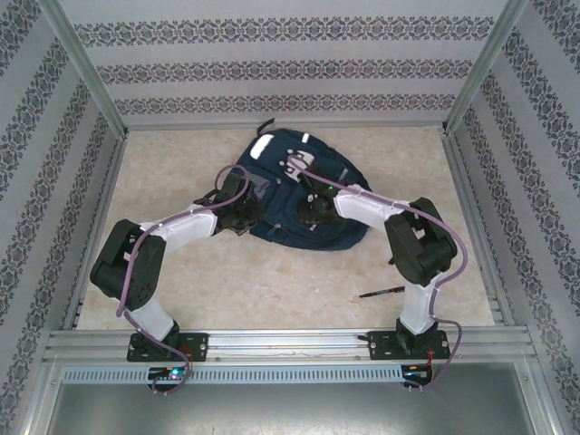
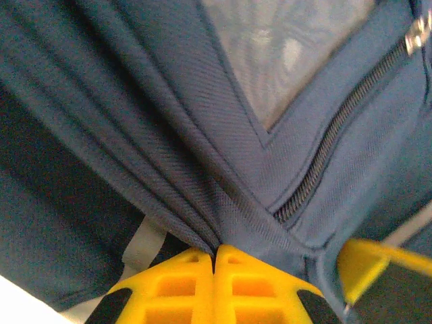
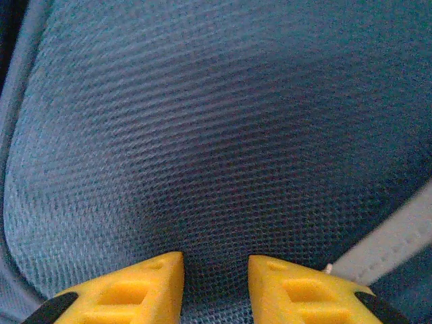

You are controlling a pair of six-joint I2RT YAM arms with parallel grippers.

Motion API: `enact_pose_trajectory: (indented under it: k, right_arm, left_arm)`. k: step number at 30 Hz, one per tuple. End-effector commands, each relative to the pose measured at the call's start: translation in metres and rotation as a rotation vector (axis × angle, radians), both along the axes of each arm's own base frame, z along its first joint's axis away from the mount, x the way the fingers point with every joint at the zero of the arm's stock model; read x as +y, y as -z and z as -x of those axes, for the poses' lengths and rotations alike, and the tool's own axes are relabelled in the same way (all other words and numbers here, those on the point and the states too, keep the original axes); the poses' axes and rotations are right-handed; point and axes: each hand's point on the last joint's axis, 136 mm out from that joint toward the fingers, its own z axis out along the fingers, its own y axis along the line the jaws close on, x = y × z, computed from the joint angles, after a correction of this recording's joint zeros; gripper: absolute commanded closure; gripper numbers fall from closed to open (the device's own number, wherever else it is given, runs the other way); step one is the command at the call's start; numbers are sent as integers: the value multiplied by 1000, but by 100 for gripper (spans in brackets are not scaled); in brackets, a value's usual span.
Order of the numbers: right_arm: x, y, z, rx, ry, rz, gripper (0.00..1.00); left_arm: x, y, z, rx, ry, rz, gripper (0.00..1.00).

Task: Pack books, pencil case, and school supplies into a backpack

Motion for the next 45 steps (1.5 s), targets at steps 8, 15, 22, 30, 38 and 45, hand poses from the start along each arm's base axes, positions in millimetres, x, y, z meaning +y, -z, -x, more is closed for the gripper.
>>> enact_pose_trajectory:
  k: [8, 15, 22, 30, 38, 45]
  right_arm:
    - [40, -32, -79, -143, -96, -64, 65]
    - [46, -50, -7, -89, -41, -142, 57]
    - [82, -41, 10, -79, -86, -152, 56]
    - [84, -21, -3, -77, -74, -19, 57]
    - [90, -6, -5, -56, -89, 74, 64]
    - [92, 5, 1, -23, -79, 188, 70]
  left_arm:
    - [-11, -1, 27, 38, -47, 71, 100]
    - [1, -33, 9, -38, -85, 74, 91]
    - [52, -52, -29, -81, -87, -87, 54]
    - [50, -29, -74, -82, 45, -141, 50]
    - [66, 11, -81, 0, 31, -165, 50]
    - [72, 18, -77, 19, 30, -164, 49]
